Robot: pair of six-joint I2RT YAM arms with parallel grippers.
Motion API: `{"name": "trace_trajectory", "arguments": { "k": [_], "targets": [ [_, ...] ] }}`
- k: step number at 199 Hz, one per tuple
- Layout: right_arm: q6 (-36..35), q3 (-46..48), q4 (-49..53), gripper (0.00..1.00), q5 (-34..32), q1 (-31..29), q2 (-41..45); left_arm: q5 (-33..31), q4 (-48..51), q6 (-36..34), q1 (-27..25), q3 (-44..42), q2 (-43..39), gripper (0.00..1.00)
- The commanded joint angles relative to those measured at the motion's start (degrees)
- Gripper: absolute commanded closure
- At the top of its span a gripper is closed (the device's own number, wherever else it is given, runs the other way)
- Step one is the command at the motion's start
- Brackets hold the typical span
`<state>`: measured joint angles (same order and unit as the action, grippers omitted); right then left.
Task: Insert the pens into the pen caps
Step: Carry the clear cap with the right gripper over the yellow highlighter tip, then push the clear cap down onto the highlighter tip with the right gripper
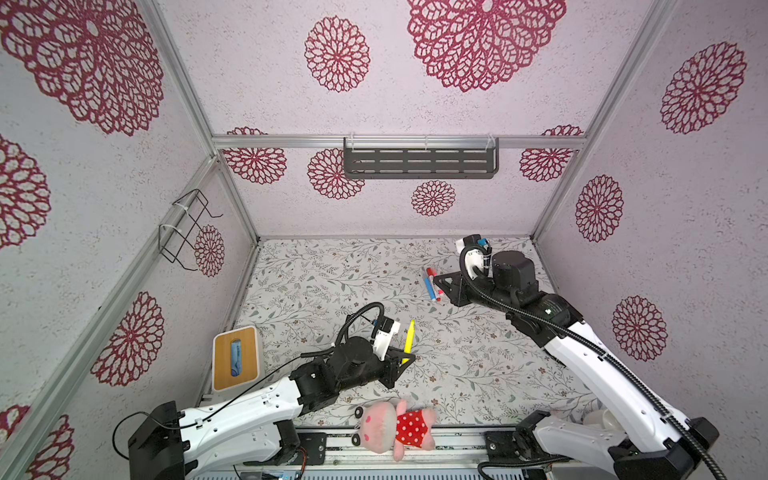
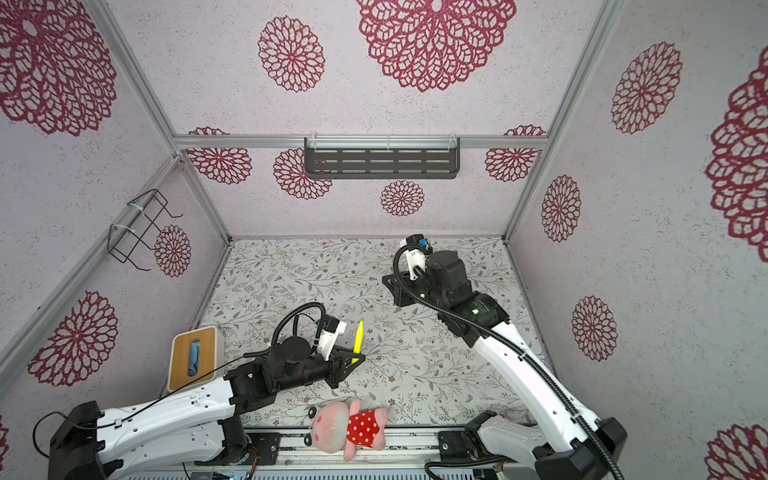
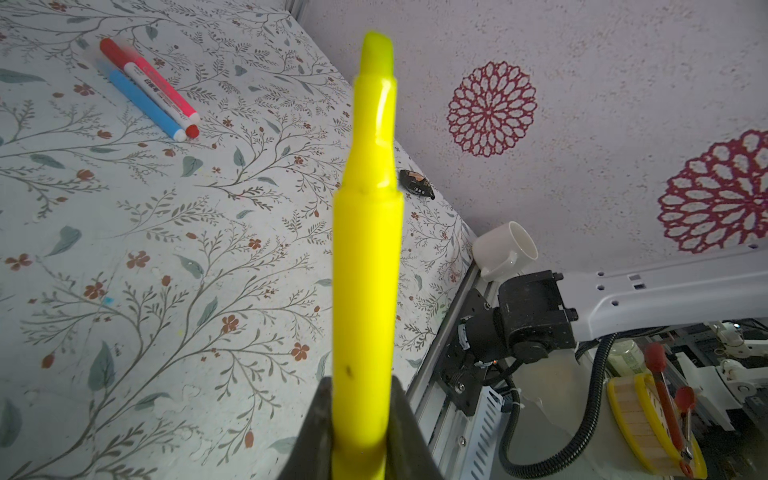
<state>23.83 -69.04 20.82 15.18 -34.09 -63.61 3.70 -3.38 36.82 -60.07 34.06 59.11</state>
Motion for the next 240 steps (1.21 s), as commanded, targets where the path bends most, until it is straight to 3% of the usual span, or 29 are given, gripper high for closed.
{"name": "trace_trajectory", "arguments": {
  "k": [1,79,240],
  "targets": [
    [4.37,2.57,-8.81,0.95,1.95,-2.11,3.20,1.19,-3.14,-1.89,-0.57,3.02,1.44,1.00],
    [6.34,8.17,-15.27,0.95,0.11,-7.61,7.15,1.17,-3.92,-2.76,-0.57,6.63,3.49,1.00],
    [7.53,11.59,-17.06,0.95,-1.83,-9.33,9.22,-0.08,-3.17,-3.41,-0.53,7.33,1.54,1.00]
  ]
}}
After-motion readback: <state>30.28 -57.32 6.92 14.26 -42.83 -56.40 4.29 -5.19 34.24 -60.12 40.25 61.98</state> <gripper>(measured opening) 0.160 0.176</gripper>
